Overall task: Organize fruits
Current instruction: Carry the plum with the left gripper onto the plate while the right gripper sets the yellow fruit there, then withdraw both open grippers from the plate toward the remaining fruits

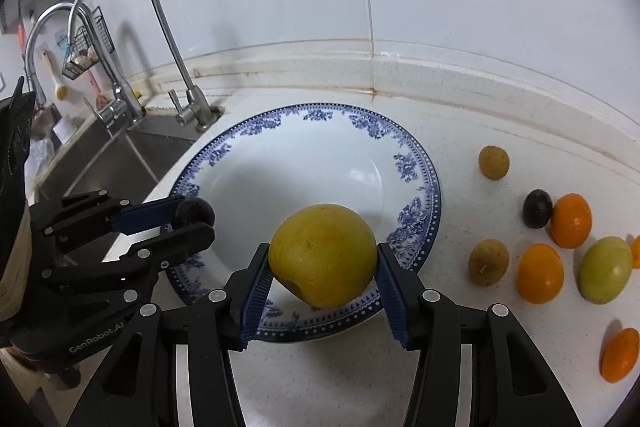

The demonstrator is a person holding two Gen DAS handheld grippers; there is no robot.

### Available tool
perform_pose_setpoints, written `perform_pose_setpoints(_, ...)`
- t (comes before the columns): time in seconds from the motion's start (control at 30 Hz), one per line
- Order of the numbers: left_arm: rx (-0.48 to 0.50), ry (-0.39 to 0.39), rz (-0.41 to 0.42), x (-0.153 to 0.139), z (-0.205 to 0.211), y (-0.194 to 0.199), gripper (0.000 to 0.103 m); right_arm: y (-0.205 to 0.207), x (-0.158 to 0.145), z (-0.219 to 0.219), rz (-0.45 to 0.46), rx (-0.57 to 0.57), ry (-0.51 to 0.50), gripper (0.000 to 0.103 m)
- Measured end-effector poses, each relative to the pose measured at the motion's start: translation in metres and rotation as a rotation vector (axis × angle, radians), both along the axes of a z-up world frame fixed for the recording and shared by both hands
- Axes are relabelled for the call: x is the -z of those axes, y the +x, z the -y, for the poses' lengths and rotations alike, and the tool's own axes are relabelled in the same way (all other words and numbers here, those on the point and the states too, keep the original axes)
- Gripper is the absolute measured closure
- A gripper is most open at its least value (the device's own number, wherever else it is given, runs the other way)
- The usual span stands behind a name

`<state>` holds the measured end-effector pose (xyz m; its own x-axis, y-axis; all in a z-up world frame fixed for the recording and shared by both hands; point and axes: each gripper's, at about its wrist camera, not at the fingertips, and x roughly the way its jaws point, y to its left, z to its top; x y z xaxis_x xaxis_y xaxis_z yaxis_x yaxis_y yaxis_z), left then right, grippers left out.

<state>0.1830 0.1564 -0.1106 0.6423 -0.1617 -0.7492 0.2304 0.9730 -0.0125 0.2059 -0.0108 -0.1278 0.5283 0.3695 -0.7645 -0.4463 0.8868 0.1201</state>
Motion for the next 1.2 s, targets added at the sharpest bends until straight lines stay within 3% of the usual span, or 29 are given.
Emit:
perform_pose_setpoints(0.37, -0.006, 0.008, -0.023, 0.006, 0.0, 0.004, 0.074, 0.002, 0.002, -0.003, 0.0, -0.01, -0.017, 0.051)
perform_pose_setpoints(0.47, -0.017, 0.003, -0.017, 0.003, -0.001, 0.001, 0.064, 0.002, 0.002, -0.003, 0.002, -0.011, -0.017, 0.051)
perform_pose_setpoints(0.63, -0.038, 0.037, 0.028, -0.014, -0.001, -0.014, 0.057, -0.005, -0.002, 0.0, 0.012, -0.002, 0.003, 0.05)
perform_pose_setpoints(0.73, -0.049, 0.029, 0.058, -0.029, 0.0, -0.028, 0.051, -0.018, -0.015, 0.003, 0.067, 0.005, 0.006, 0.043)
perform_pose_setpoints(0.9, -0.057, -0.008, 0.107, -0.054, 0.007, -0.052, 0.047, -0.044, -0.043, 0.015, 0.139, 0.027, 0.029, 0.043)
perform_pose_setpoints(1.2, 0.015, -0.038, 0.176, -0.082, 0.047, -0.087, 0.041, -0.091, -0.077, 0.06, 0.218, 0.155, 0.038, 0.036)
